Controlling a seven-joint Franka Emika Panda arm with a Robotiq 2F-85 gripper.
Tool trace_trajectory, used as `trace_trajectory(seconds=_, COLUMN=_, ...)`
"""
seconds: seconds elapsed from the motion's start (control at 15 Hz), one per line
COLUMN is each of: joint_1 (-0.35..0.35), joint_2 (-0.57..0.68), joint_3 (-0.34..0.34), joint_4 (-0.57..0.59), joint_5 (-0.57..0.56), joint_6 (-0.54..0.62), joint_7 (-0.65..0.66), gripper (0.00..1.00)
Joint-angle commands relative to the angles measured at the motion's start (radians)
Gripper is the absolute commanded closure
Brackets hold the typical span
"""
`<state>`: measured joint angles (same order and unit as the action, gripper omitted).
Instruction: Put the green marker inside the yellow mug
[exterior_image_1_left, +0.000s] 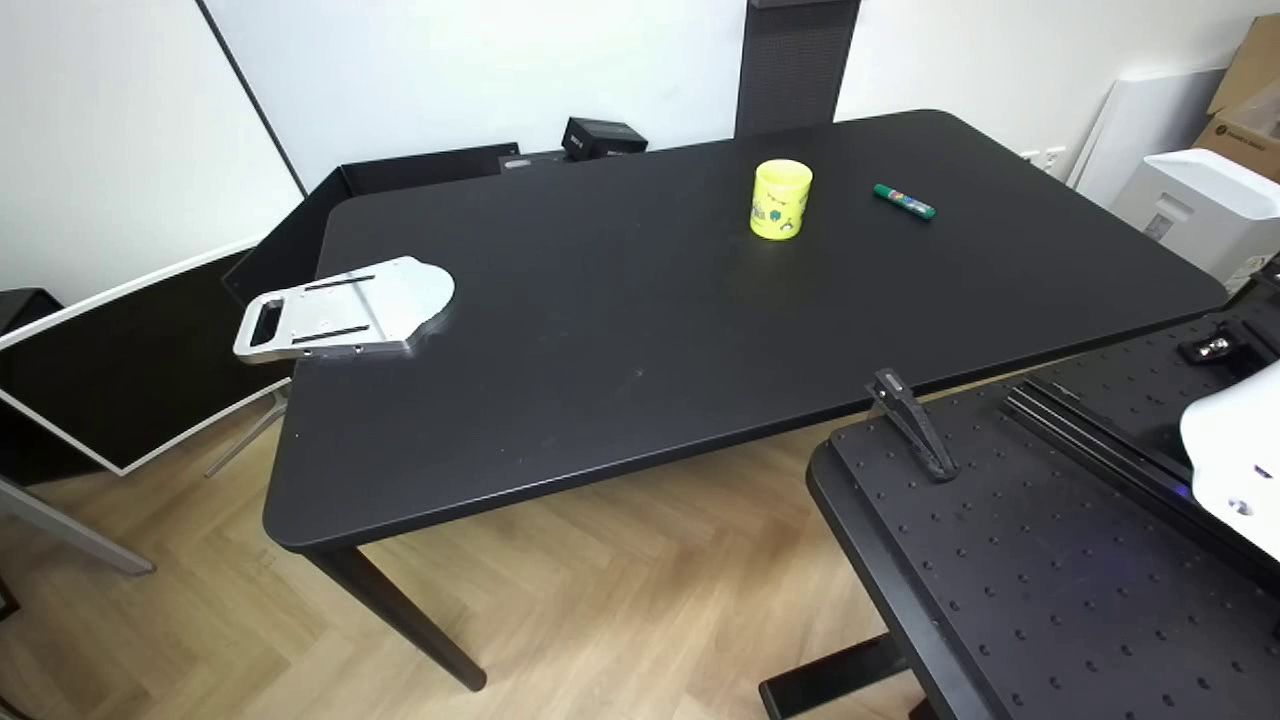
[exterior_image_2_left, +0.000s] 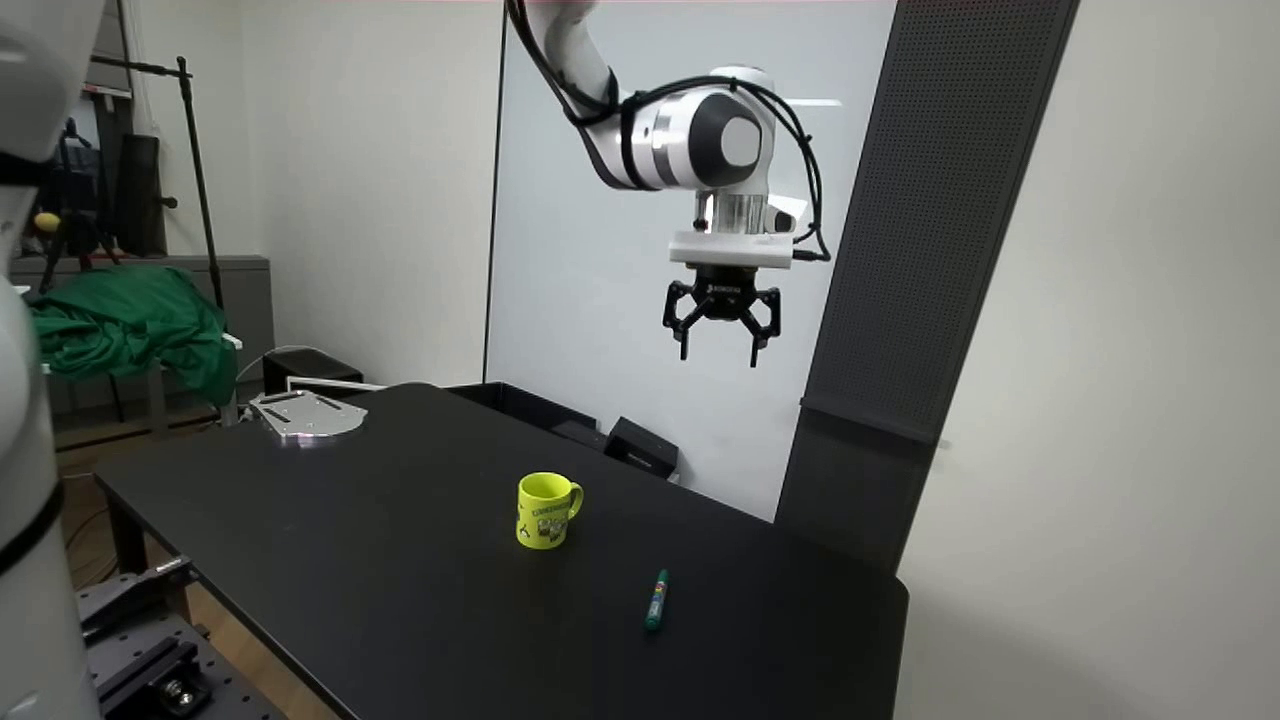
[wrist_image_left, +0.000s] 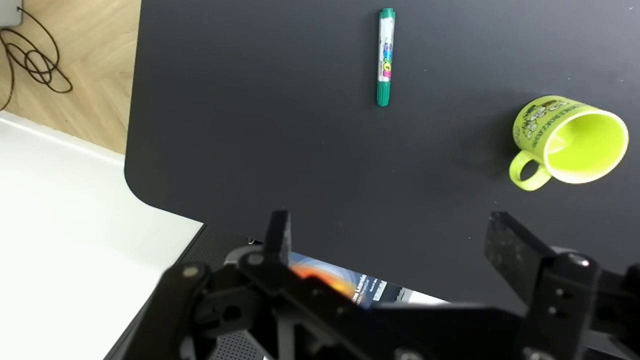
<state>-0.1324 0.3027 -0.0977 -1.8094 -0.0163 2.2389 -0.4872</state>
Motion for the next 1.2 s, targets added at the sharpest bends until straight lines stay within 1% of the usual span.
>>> trace_trajectory(seconds=0.0, joint_1=-0.038, joint_2=0.100, joint_3=0.024, joint_4=0.056, joint_5=0.021, joint_6=0.040, joint_7=-0.008, gripper=0.00)
trace_trajectory(seconds=0.33, joint_1=-0.062, joint_2=0.206, joint_3=0.053, joint_4=0.058, joint_5=0.025, joint_6=0.100, joint_7=0.004, gripper=0.00)
trace_trajectory(seconds=0.6, joint_1=-0.056, joint_2=0.258, joint_3=0.065, joint_4=0.055, joint_5=0.005, joint_6=0.122, joint_7=0.023, gripper=0.00)
trace_trajectory(seconds=0.67, joint_1=-0.062, joint_2=0.231, joint_3=0.068, joint_4=0.021, joint_5=0.002, joint_6=0.127, joint_7=0.008, gripper=0.00)
trace_trajectory(seconds=1.13, joint_1=-0.062, joint_2=0.250, joint_3=0.073, joint_4=0.030, joint_5=0.001, joint_6=0.134, joint_7=0.008, gripper=0.00)
